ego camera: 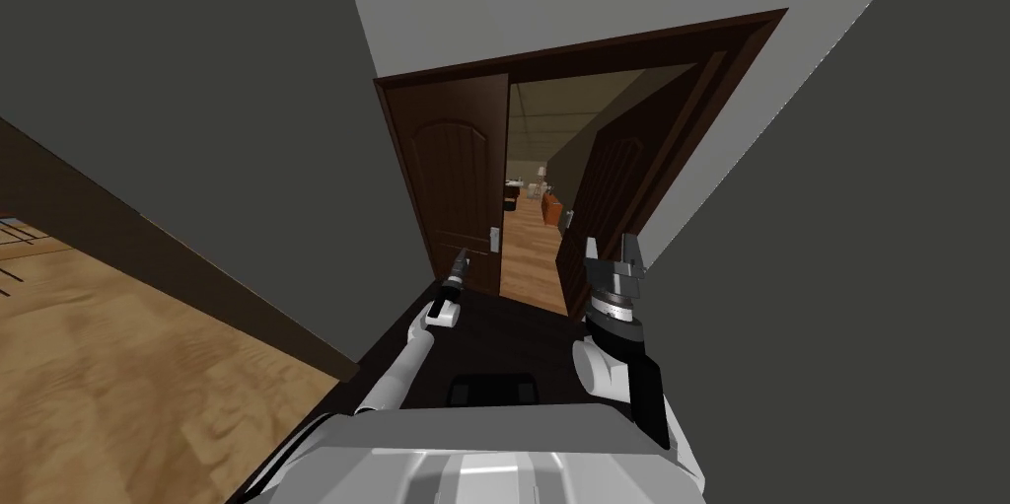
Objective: Push the door open
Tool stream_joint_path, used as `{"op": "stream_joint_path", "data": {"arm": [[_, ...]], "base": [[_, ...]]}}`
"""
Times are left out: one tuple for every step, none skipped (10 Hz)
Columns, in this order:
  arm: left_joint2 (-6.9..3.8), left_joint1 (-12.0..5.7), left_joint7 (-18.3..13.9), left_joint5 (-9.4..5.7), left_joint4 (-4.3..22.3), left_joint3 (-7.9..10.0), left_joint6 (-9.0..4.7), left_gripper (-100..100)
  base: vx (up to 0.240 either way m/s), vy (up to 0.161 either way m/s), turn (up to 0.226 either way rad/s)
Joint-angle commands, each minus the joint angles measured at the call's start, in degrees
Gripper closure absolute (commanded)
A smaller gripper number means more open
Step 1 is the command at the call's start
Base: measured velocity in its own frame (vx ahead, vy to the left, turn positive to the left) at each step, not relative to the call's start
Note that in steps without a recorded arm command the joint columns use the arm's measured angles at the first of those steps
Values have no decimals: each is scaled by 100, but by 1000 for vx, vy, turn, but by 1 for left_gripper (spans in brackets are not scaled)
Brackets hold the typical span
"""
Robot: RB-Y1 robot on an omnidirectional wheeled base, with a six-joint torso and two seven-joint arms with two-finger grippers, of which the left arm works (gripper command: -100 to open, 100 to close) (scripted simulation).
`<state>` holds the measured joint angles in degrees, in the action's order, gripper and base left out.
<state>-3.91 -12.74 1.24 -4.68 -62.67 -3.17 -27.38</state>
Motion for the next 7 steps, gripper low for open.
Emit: {"op": "stream_joint_path", "data": {"arm": [[0,-107,-19,-4,170,2,-19,-100],[10,-221,-40,-2,361,-15,-14,-100],[23,-325,-59,0,533,-29,-11,-100],[36,-429,-78,2,706,-44,-7,-100],[50,-533,-97,3,879,-58,-3,-100],[63,-637,-116,5,1052,-73,1,-100],[78,-726,-132,6,1201,-85,4,-100]], "base": [[40,8,-16],[42,4,-35],[71,11,-55],[94,23,-50],[95,25,-47],[90,19,-51],[98,24,-45]]}}
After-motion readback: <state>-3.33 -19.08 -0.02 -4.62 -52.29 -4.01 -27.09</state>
